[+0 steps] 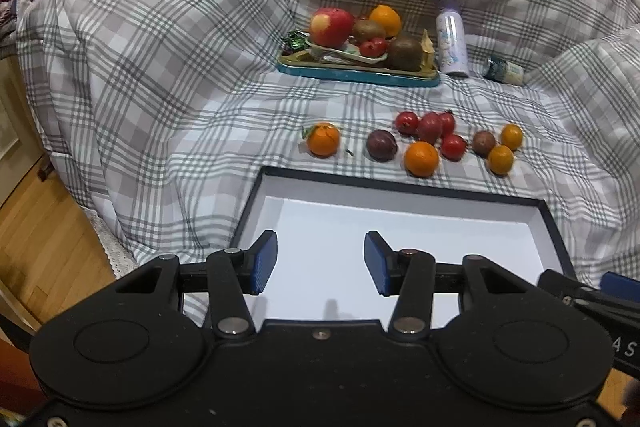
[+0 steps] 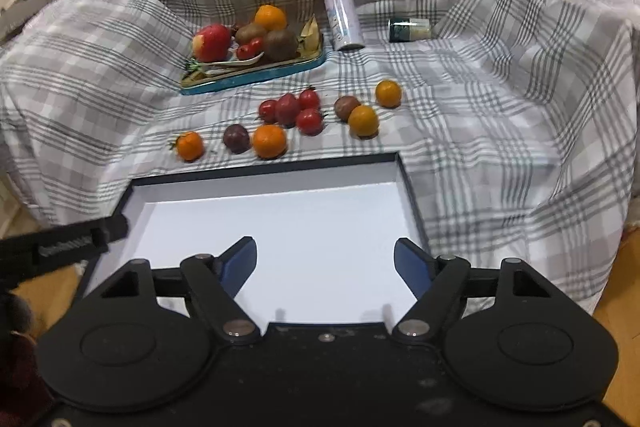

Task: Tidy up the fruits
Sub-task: 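Grasp the leafy tangerine with the left gripper while the right gripper approaches an orange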

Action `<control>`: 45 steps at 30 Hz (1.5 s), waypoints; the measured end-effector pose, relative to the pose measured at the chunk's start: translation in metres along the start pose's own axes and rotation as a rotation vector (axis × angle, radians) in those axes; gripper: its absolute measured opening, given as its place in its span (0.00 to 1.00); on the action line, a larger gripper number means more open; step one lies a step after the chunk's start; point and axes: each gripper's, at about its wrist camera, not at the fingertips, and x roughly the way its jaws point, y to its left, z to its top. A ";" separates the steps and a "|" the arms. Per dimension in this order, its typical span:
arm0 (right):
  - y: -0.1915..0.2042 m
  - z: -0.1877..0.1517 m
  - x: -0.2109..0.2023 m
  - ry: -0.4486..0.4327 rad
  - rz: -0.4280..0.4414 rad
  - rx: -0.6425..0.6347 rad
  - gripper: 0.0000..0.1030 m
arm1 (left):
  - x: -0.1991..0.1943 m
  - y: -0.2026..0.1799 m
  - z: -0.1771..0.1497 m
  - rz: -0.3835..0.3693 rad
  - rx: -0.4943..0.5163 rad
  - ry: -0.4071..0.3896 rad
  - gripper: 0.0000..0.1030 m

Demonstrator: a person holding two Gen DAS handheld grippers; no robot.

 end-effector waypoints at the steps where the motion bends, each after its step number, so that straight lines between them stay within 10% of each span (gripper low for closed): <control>1: 0.000 0.002 0.002 -0.003 -0.008 -0.005 0.76 | 0.002 -0.001 0.002 0.002 0.007 0.002 0.53; 18: -0.016 0.070 0.045 -0.185 -0.070 0.012 0.72 | 0.054 -0.013 0.048 0.003 0.062 0.032 0.50; 45: -0.029 0.128 0.195 0.119 -0.067 0.019 0.61 | 0.169 -0.016 0.095 0.023 0.094 0.222 0.50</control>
